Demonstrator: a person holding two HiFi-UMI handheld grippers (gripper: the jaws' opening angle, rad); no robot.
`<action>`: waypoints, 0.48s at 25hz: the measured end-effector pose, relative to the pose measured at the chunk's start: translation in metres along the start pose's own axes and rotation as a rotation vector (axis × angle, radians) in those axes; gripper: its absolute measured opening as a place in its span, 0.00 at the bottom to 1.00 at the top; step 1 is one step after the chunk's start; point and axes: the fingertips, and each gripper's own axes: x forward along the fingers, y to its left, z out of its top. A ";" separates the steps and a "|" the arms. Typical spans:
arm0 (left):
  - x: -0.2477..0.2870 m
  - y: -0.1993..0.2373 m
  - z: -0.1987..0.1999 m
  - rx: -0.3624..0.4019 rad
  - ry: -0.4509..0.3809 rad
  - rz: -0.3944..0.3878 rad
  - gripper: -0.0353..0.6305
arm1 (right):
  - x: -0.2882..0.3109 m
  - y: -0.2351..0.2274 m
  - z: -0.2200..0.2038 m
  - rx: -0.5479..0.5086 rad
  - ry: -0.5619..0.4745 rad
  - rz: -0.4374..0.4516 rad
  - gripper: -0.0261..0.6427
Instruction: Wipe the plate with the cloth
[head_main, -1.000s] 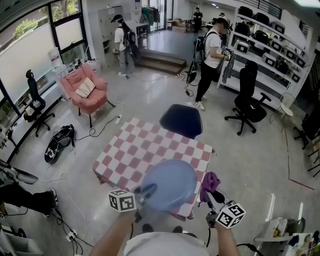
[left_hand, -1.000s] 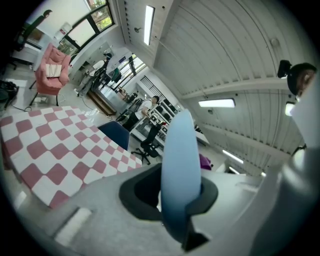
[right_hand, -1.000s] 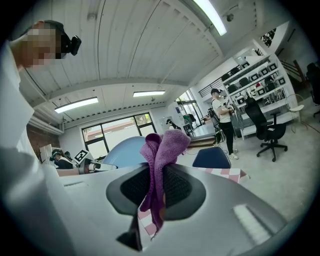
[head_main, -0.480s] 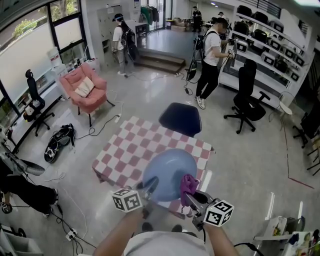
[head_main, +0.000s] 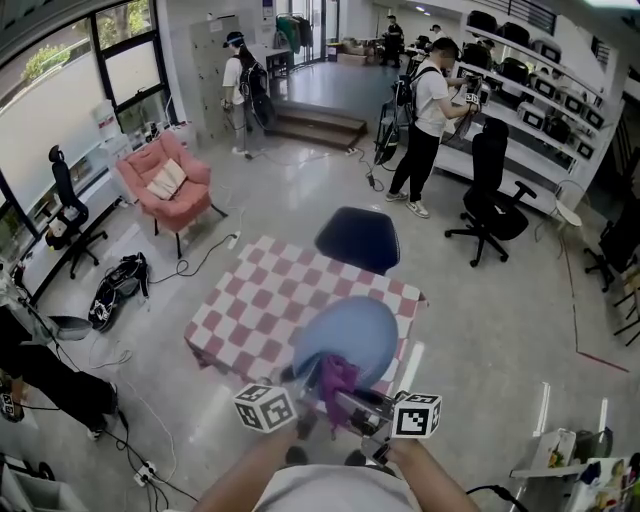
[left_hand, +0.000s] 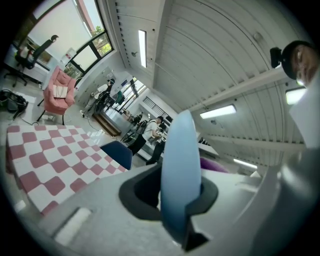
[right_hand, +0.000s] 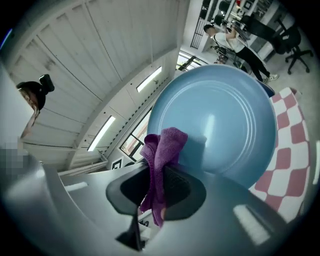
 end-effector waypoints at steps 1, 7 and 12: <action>-0.001 -0.002 -0.001 0.001 -0.007 0.003 0.13 | 0.003 -0.002 -0.004 0.013 0.015 -0.014 0.13; -0.006 -0.010 -0.011 0.003 0.000 0.010 0.13 | 0.007 -0.026 -0.024 0.012 0.106 -0.165 0.13; -0.013 -0.010 -0.021 -0.024 0.010 -0.003 0.13 | -0.013 -0.057 -0.026 -0.014 0.130 -0.305 0.13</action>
